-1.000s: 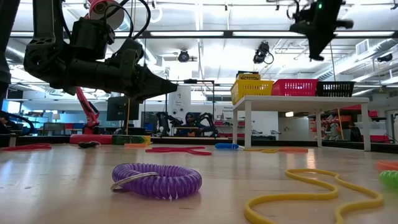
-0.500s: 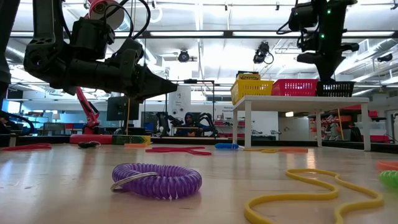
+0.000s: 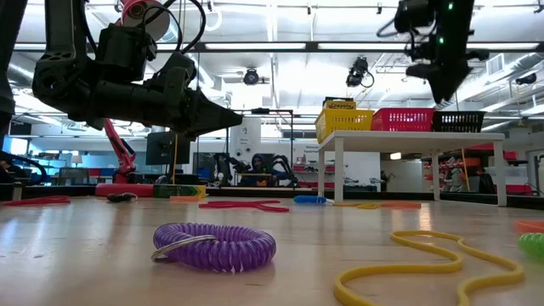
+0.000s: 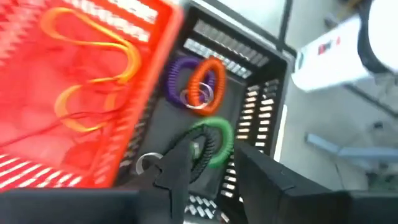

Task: Pick & Place Office Desk Supplies
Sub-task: Put the red rubber band on the red basket

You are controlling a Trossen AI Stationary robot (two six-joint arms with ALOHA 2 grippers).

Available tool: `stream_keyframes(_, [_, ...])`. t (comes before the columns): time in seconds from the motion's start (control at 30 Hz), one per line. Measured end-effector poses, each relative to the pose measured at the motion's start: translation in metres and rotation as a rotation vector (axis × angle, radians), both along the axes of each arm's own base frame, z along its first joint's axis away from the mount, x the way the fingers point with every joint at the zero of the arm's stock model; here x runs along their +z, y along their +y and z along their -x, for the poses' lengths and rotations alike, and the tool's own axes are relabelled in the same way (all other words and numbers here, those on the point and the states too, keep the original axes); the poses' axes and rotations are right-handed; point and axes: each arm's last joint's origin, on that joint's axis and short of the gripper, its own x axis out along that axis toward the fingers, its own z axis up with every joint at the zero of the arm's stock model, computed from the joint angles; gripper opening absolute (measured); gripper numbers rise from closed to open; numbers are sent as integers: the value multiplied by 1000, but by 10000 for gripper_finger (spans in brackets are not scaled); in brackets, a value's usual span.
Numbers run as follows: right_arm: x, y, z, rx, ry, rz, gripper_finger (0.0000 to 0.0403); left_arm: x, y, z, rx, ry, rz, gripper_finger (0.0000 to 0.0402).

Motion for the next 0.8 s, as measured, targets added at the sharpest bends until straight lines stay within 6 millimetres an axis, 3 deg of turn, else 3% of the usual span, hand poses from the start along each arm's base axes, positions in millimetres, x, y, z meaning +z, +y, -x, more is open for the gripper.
stream_keyframes(0.27, [23,48,-29,246,-107,78,12,0,0,0,0,0,0,38])
stream_keyframes(0.37, [19,73,-46,387,-211,110,13,0,0,0,0,0,0,38])
stream_keyframes(0.63, [-20,145,-94,749,-539,196,7,0,0,0,0,0,0,38])
stream_keyframes(0.8, [-65,181,-102,920,-763,256,4,0,0,0,0,0,0,38])
